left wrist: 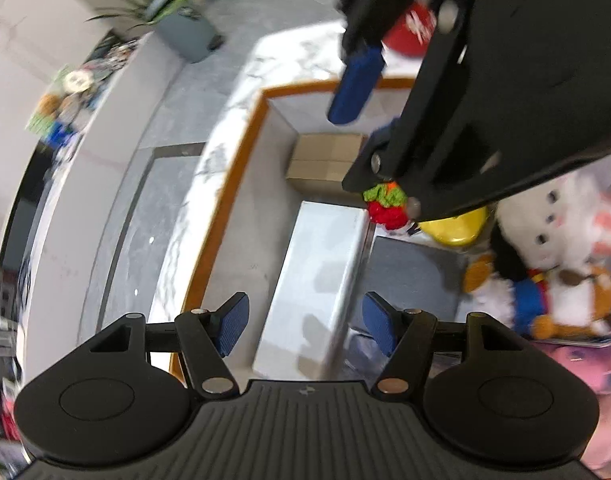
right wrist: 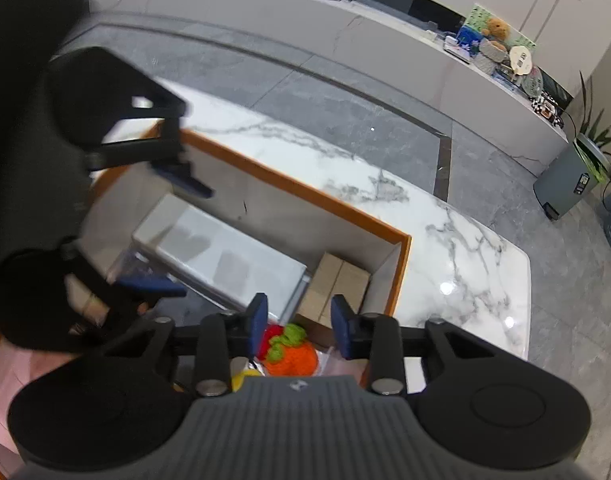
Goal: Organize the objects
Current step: 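Lower the white box and crochet plush into the orange box and open both tools, then withdraw both tools up and back from the orange box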
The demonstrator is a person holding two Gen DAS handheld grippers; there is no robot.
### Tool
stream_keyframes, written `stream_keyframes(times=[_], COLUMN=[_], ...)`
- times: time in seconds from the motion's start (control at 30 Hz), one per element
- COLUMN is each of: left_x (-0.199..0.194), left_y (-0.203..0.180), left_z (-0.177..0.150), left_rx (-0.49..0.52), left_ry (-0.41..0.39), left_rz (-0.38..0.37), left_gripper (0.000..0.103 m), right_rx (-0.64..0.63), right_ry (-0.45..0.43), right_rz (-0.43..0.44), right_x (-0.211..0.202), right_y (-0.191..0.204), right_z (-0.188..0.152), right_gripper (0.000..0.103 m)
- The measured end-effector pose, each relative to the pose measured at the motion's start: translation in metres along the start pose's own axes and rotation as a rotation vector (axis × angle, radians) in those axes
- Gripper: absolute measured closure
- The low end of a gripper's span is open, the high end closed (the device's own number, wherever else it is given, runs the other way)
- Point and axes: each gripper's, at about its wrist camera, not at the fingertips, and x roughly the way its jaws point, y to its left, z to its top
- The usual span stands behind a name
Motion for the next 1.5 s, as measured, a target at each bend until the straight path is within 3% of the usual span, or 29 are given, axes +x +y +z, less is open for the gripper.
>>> stream_keyframes(times=[0.27, 0.4, 0.57, 0.67, 0.77, 0.83, 1.0, 1.13, 1.33, 1.5], left_x=[-0.087, -0.138, -0.195, -0.227, -0.253, -0.265, -0.271, -0.262, -0.236, -0.215], left_y=[-0.013, -0.026, -0.040, -0.050, -0.064, -0.075, -0.099, -0.128, -0.145, -0.154], left_z=[-0.016, -0.028, -0.045, -0.054, -0.066, -0.074, -0.086, -0.096, -0.101, -0.111], left_rx=[-0.203, -0.305, -0.466, -0.556, -0.660, -0.738, -0.881, -0.985, -1.071, -1.120], left_ry=[-0.076, -0.124, -0.203, -0.281, -0.393, -0.465, -0.524, -0.596, -0.506, -0.409], left_rz=[0.106, 0.155, 0.187, 0.219, 0.254, 0.273, 0.388, 0.493, 0.492, 0.566], left_gripper=[0.027, 0.023, 0.018, 0.013, 0.009, 0.005, 0.005, 0.005, 0.005, 0.005], right_rx=[0.066, 0.035, 0.058, 0.047, 0.076, 0.098, 0.204, 0.307, 0.406, 0.477], right_ry=[-0.017, -0.051, -0.081, -0.093, -0.140, -0.191, -0.417, -0.521, -0.520, -0.503], right_rz=[0.016, 0.004, 0.006, -0.005, -0.022, -0.032, -0.053, -0.064, -0.053, -0.057], right_x=[-0.048, -0.097, -0.160, -0.191, -0.220, -0.235, -0.258, -0.253, -0.217, -0.188], right_y=[0.020, 0.041, 0.060, 0.071, 0.076, 0.081, 0.090, 0.096, 0.101, 0.106], right_z=[-0.003, -0.005, -0.015, -0.025, -0.041, -0.053, -0.100, -0.140, -0.167, -0.183], right_gripper=[0.063, 0.047, 0.039, 0.038, 0.024, 0.024, 0.019, 0.012, 0.009, 0.005])
